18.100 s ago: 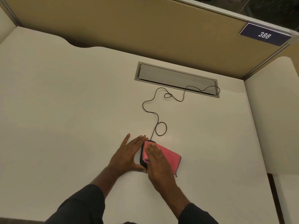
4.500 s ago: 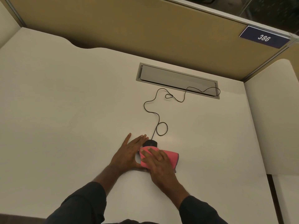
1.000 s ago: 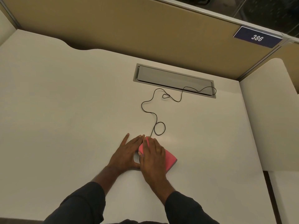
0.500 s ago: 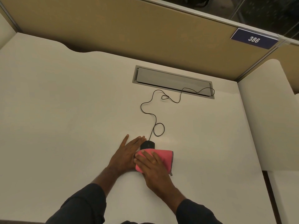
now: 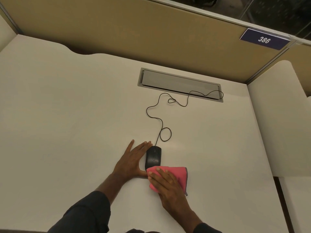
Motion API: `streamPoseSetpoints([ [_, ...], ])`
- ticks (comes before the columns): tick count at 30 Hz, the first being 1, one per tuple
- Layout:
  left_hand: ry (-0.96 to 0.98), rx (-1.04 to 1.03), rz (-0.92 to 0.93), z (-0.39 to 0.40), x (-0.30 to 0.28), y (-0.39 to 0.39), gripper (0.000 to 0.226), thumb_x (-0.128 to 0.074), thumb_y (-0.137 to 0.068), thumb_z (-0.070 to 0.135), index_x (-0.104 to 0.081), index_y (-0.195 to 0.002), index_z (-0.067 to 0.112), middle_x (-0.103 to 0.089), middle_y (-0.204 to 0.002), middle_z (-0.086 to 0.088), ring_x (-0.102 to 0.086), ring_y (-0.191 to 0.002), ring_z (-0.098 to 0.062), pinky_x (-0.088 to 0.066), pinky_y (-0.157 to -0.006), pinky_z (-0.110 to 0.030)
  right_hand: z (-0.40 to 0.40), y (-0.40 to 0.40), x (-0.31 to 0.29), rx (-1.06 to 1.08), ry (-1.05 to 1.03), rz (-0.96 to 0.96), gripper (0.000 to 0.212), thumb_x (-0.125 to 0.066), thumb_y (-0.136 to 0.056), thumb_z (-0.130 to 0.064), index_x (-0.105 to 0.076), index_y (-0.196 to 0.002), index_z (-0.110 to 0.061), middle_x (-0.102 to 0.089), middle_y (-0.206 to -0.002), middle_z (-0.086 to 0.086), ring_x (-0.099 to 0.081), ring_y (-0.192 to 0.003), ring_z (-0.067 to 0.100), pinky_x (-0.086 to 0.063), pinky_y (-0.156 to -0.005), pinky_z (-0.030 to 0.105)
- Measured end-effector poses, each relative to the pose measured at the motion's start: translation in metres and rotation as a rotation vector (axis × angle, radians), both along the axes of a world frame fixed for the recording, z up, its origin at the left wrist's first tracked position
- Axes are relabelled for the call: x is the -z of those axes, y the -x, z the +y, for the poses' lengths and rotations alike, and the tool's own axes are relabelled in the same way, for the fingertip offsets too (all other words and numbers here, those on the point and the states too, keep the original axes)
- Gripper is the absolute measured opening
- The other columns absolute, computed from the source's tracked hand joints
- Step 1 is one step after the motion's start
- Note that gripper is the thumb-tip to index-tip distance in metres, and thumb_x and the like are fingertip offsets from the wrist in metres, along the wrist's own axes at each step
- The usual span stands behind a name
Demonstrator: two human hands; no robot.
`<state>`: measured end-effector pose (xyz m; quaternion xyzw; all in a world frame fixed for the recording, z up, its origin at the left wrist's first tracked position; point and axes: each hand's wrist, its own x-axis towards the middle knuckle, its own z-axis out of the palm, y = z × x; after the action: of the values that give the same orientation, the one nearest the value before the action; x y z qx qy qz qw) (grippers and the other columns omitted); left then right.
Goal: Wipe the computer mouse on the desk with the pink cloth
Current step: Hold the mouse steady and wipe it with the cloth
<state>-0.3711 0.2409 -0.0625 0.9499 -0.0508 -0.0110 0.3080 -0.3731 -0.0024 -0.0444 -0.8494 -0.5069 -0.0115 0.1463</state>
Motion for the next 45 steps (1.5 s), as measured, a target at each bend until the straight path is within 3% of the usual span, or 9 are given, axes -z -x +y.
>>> streamPoseSetpoints([
  [2,-0.004,0.007,0.01,0.0,-0.001,0.0,0.125,-0.054,-0.065,0.094,-0.011,-0.16,0.025,-0.018,-0.161,0.012,-0.005,-0.15,0.005,0.006,-0.125,-0.039,-0.002,0.001,0.001,0.085,-0.016,0.025,0.044,-0.031,-0.104,-0.022,-0.036,-0.148,-0.018,-0.038,-0.153,-0.004,-0.033,-0.143,0.021,-0.025,-0.116,0.041],
  [5,-0.019,0.027,0.021,0.001,-0.002,0.0,0.128,-0.055,-0.064,0.094,-0.009,-0.16,0.023,-0.019,-0.162,0.009,-0.01,-0.151,-0.002,0.003,-0.125,-0.043,0.004,-0.001,0.0,0.261,-0.061,0.095,0.047,-0.023,-0.105,-0.027,-0.034,-0.149,-0.013,-0.038,-0.153,-0.002,-0.033,-0.142,0.021,-0.032,-0.111,0.041],
  [8,-0.034,0.038,0.032,0.001,-0.003,-0.001,0.127,-0.056,-0.064,0.093,-0.009,-0.16,0.023,-0.023,-0.163,0.005,-0.014,-0.152,-0.007,0.0,-0.125,-0.046,0.014,-0.011,0.002,0.355,-0.11,0.185,0.044,-0.031,-0.104,-0.025,-0.052,-0.138,-0.007,-0.043,-0.148,0.003,-0.045,-0.135,0.026,-0.035,-0.11,0.042],
  [13,-0.034,0.043,0.032,0.002,-0.003,-0.002,0.126,-0.057,-0.065,0.091,-0.005,-0.159,0.025,-0.027,-0.162,0.002,-0.017,-0.151,-0.009,-0.002,-0.124,-0.048,0.034,-0.034,-0.005,0.437,-0.238,0.317,0.054,-0.066,-0.091,-0.009,-0.048,-0.142,-0.013,-0.05,-0.146,0.001,-0.043,-0.137,0.015,-0.04,-0.11,0.041],
  [21,-0.027,0.037,0.032,0.001,-0.004,-0.001,0.127,-0.055,-0.066,0.093,-0.01,-0.16,0.022,-0.026,-0.163,0.004,-0.016,-0.152,-0.008,0.0,-0.125,-0.048,0.077,-0.074,-0.03,0.673,-0.148,0.447,0.036,-0.056,-0.097,-0.032,-0.059,-0.131,-0.022,-0.063,-0.129,-0.004,-0.055,-0.121,0.014,-0.038,-0.104,0.028],
  [27,-0.03,0.031,0.033,0.0,-0.005,-0.001,0.125,-0.053,-0.066,0.094,-0.014,-0.16,0.02,-0.029,-0.162,0.002,-0.02,-0.151,-0.011,-0.003,-0.125,-0.05,0.077,-0.063,-0.032,0.688,-0.142,0.494,0.046,-0.056,-0.098,-0.033,-0.049,-0.141,-0.018,-0.054,-0.141,-0.002,-0.047,-0.131,0.015,-0.035,-0.11,0.03],
  [33,-0.036,0.029,0.051,0.0,-0.003,-0.001,0.127,-0.055,-0.065,0.094,-0.012,-0.16,0.022,-0.025,-0.164,0.003,-0.015,-0.152,-0.008,-0.002,-0.125,-0.049,0.066,-0.029,-0.034,0.616,-0.146,0.462,0.059,-0.059,-0.096,-0.018,-0.035,-0.149,-0.013,-0.036,-0.154,0.0,-0.032,-0.143,0.017,-0.028,-0.117,0.037],
  [41,-0.036,0.033,0.083,-0.001,-0.006,-0.001,0.127,-0.057,-0.064,0.093,-0.005,-0.159,0.028,-0.021,-0.164,0.005,-0.012,-0.152,-0.006,0.004,-0.125,-0.046,0.056,-0.004,-0.035,0.541,-0.006,0.32,0.069,-0.084,-0.073,-0.009,-0.054,-0.135,-0.002,-0.053,-0.141,0.013,-0.053,-0.127,0.034,-0.043,-0.1,0.051],
  [45,-0.036,0.037,0.08,0.0,-0.008,-0.001,0.125,-0.057,-0.065,0.092,-0.001,-0.157,0.028,-0.018,-0.165,0.006,-0.01,-0.152,-0.006,0.003,-0.125,-0.048,0.059,-0.015,-0.041,0.534,0.053,0.425,0.07,-0.07,-0.087,-0.017,-0.036,-0.148,-0.013,-0.035,-0.155,0.005,-0.034,-0.142,0.026,-0.032,-0.114,0.046],
])
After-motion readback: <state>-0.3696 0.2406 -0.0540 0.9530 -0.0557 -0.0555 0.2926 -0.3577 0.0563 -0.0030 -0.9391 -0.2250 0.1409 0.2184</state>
